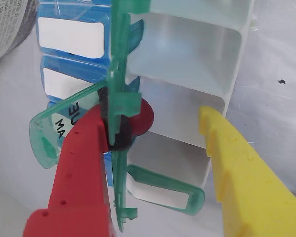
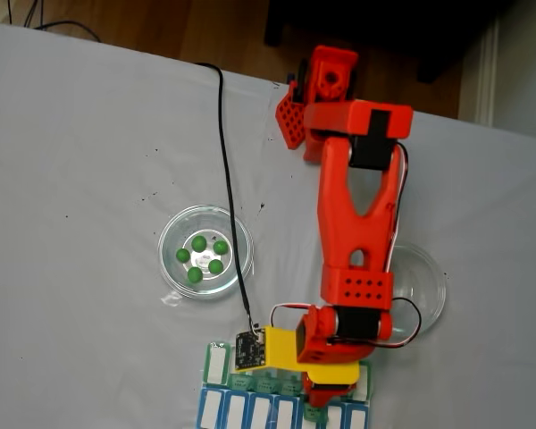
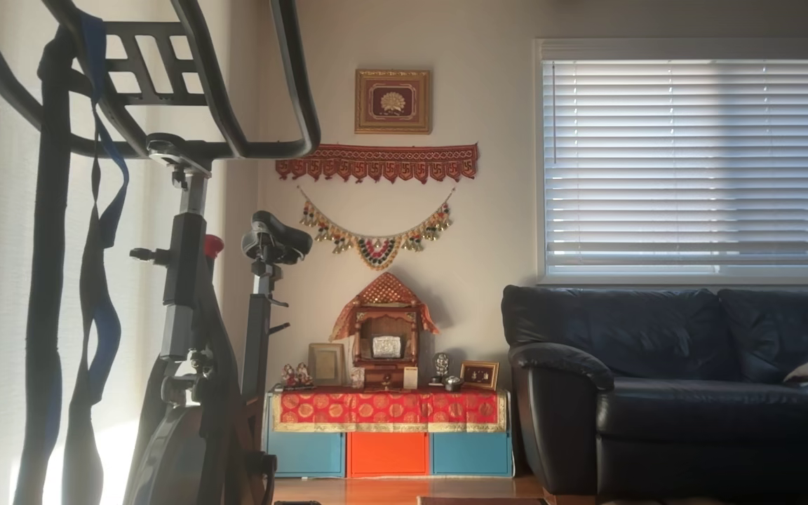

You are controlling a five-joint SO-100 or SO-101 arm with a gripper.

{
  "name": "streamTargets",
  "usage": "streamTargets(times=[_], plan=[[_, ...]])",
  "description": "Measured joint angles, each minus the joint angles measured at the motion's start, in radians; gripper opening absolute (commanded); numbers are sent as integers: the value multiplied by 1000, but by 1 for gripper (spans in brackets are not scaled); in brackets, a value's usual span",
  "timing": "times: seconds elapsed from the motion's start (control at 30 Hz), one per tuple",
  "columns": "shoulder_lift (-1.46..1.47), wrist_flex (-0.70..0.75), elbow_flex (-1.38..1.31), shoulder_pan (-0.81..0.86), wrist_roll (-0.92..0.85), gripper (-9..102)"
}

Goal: Sort medicines into box.

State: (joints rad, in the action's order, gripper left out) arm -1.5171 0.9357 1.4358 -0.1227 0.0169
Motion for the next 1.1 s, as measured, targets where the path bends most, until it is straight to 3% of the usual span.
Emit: streamTargets(times=[0.57,0.73,0.87,1.1], plan=[[-2,2,5,-5,-15,21],[-26,54,5,-6,-31,1],[-77,130,5,-6,-63,1],[-364,192,241,-41,-152,1]])
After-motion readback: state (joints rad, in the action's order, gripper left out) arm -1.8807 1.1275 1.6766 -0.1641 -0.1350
